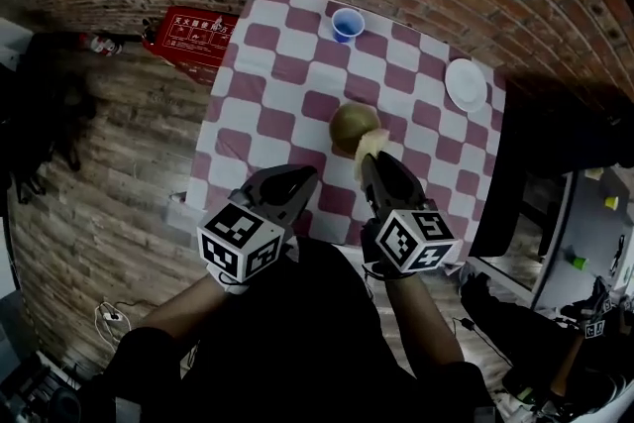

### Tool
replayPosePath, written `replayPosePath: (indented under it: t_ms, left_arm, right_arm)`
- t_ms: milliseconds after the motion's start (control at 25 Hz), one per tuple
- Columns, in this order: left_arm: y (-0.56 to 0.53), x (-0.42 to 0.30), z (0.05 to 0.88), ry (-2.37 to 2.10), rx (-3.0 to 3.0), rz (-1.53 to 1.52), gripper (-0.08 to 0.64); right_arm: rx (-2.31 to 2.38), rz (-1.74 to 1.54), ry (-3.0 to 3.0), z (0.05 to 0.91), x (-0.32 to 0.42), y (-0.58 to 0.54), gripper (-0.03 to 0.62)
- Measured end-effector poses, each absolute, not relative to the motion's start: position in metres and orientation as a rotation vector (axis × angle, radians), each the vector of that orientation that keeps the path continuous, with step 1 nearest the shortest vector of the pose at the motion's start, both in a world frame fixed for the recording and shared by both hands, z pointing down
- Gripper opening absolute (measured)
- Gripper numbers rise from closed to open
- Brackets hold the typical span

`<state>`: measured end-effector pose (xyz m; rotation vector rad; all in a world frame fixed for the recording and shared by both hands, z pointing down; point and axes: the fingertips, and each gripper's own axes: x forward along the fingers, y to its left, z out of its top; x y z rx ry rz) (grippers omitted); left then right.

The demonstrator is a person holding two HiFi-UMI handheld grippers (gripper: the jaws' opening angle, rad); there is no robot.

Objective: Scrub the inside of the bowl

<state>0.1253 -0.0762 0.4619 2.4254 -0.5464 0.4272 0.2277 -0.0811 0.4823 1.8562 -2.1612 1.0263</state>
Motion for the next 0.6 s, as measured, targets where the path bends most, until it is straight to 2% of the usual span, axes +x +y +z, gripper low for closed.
replayPosePath:
  t_ms: [320, 600]
  left_arm:
    - [-0.088, 0.161, 0.507, -0.699, 2.394, 0.570, 0.023]
    - [-0.121, 0.175, 0.565, -0.742, 2.158, 0.598, 0.025]
  right_arm:
    - [1.518, 0.864, -2.142, 0.527, 0.249, -0.102, 0.103]
    - [1.132, 0.458, -1.963, 0.553, 0.239, -0.127, 0.103]
